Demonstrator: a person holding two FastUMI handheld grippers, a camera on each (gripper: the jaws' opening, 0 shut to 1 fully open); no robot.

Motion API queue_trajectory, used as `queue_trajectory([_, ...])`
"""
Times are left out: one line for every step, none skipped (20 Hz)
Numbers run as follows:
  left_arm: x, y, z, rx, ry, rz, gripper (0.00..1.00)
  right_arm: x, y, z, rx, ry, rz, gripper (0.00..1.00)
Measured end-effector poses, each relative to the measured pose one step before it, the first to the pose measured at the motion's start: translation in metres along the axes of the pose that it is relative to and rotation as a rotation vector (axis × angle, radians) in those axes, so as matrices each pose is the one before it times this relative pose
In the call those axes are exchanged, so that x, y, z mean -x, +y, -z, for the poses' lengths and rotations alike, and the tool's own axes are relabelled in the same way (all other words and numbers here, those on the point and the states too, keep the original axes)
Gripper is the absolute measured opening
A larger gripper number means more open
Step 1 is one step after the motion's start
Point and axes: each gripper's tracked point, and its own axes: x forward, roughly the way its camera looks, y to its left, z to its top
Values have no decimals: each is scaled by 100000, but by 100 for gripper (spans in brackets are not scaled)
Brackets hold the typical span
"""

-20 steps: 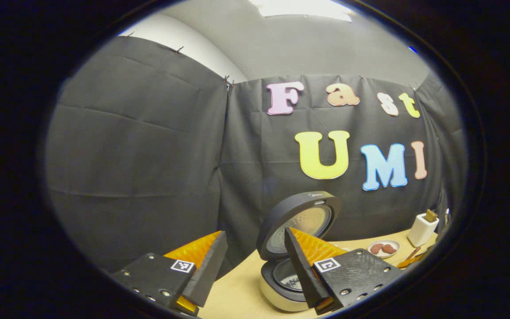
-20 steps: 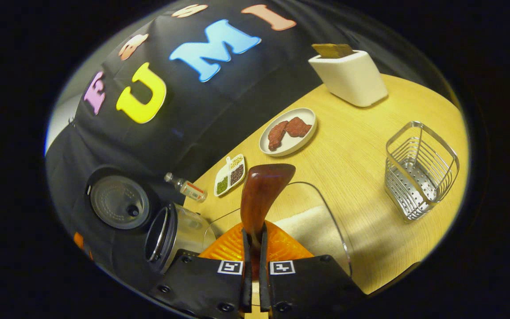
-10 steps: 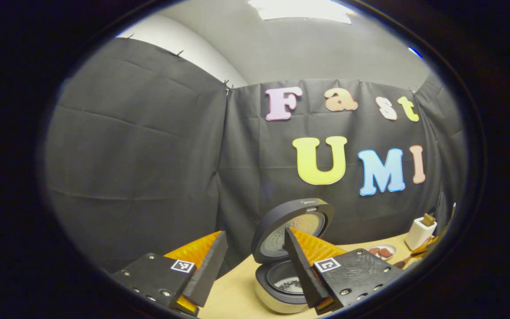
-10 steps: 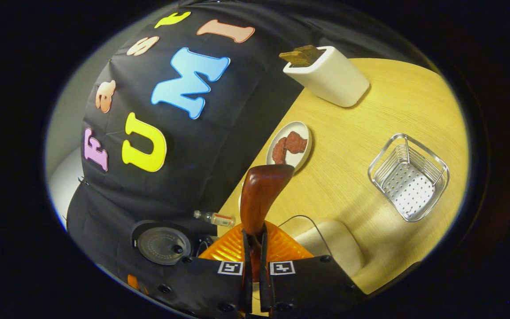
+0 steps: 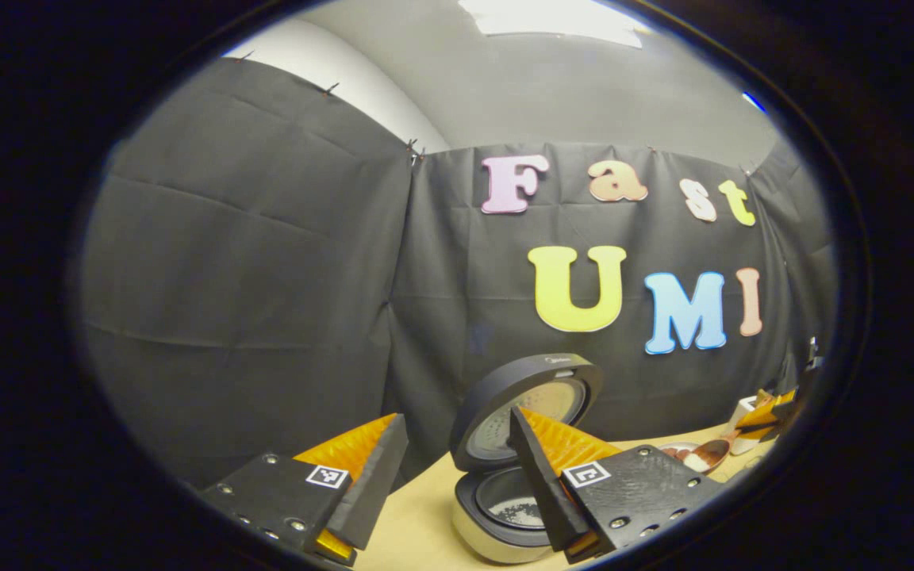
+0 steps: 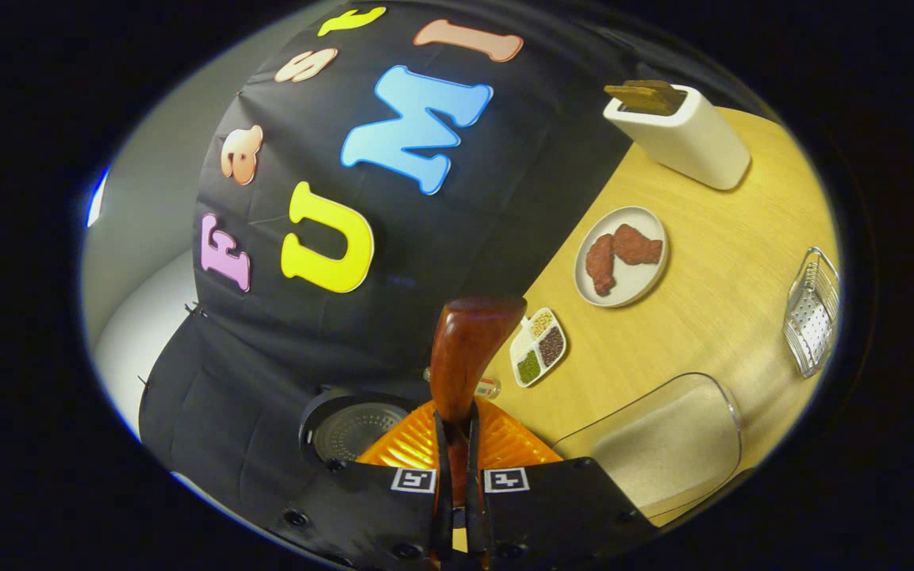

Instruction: Close the left gripper, press the button to open the rice cooker; take a wooden spoon from the chopstick holder with the right hand, scoop a spoonful of rice and pour it into the rice cooker, then put the wooden spoon back into the chopstick holder.

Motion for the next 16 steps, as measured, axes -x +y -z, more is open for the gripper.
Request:
queue_trajectory([-197, 691, 299, 149, 453, -951, 82, -767, 1054, 450, 1409, 1012, -1571, 8])
queue_trajectory([-209, 741, 166, -298, 264, -896, 82, -895, 963, 526, 1332, 1067, -1432, 5])
queue_trajectory([-141, 740, 257, -454, 248, -1000, 82, -877, 851, 602, 1429, 1018, -1309, 5])
queue_trajectory([-212, 762, 121, -422, 89, -1111, 82, -934, 743, 594, 1538, 1130, -1176, 8])
queue_trajectory([-122, 816, 211, -111, 214, -1241, 82, -960, 753, 800, 1430, 1203, -957, 5])
queue_trajectory([-128, 804, 126, 260, 332, -1365, 82, -1103, 611, 739, 1740, 1577, -896, 8])
queue_trajectory([-254, 715, 108, 488, 425, -1380, 82, -912, 579, 892, 1816, 1629, -588, 5])
queue_trajectory([-33, 780, 278, 452, 235, -1360, 82, -965, 434, 845, 1998, 1699, -547, 8])
queue_trajectory([111, 823, 241, 178, 237, -1302, 82, -966, 537, 813, 1972, 1462, -541, 5])
queue_trajectory([59, 828, 430, -172, 453, -1411, 82, -1050, 404, 682, 2036, 1391, -508, 8])
queue_trajectory([-44, 869, 288, -367, 763, -1556, 82, -1015, 405, 831, 1742, 1232, -524, 5])
queue_trajectory([93, 915, 252, -185, 827, -1431, 82, -1028, 248, 706, 1512, 1339, -329, 7])
queue_trajectory([49, 715, 535, 23, 637, -1348, 83, -856, 211, 818, 1251, 1282, -281, 8])
queue_trajectory([-48, 741, 333, 88, 457, -1332, 82, -865, 94, 547, 902, 1089, -176, 8])
queue_trajectory([17, 452, 208, 238, 613, -1479, 82, -782, 138, 643, 547, 1133, 57, 8])
queue_trajectory([83, 623, 281, 415, 795, -1285, 83, -766, 67, 566, 617, 997, -50, 8])
